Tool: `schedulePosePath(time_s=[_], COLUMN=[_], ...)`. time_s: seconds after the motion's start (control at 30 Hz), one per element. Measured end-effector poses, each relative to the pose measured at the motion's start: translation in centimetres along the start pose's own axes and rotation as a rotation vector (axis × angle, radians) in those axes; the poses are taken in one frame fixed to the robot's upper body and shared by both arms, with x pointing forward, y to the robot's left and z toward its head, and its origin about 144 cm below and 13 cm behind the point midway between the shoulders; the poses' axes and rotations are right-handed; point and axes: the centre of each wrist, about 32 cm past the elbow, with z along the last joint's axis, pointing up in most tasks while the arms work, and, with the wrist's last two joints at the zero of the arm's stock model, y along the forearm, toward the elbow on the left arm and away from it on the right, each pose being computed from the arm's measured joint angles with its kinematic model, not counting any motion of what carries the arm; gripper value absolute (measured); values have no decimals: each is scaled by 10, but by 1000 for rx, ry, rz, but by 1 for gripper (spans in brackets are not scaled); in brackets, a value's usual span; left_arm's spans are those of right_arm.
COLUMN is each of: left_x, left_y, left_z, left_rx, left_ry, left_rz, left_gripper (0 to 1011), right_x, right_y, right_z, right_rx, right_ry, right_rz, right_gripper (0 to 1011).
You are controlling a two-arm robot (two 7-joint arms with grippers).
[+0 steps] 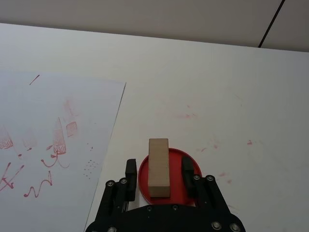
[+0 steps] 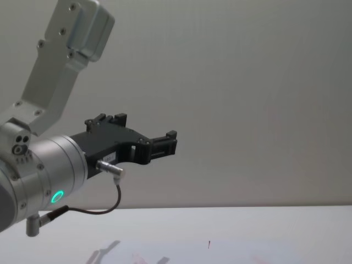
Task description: Use the one hand to pick up the stamp and affix it onto the A4 paper.
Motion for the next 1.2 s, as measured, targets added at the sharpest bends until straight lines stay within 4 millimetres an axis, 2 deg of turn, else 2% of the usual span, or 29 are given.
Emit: schedulePosePath(time_s=[0.13, 0.2, 0.23, 0.33, 0.37, 0.77, 1.2], left_x=[0, 0, 0, 0, 0, 0, 0], left_y=[0, 0, 0, 0, 0, 0, 0], left_z=[0, 0, 0, 0, 0, 0, 0], left_rx=[0, 0, 0, 0, 0, 0, 0], left_ry=[0, 0, 0, 0, 0, 0, 0], left_rz=[0, 0, 0, 0, 0, 0, 0], left_gripper=[1001, 1001, 1001, 1001, 1001, 1001, 1001], right_x=[0, 0, 0, 0, 0, 0, -5], right_y=[0, 1, 1, 1, 1, 3, 17], right_z=[0, 0, 0, 0, 0, 5, 29], right_rx=[-3, -3, -4, -5, -5, 8, 80], right_ry=[0, -1, -1, -1, -1, -22, -102], right_rz=[0, 0, 0, 0, 0, 18, 130], right_gripper=[444, 402, 338, 280, 232, 217, 217])
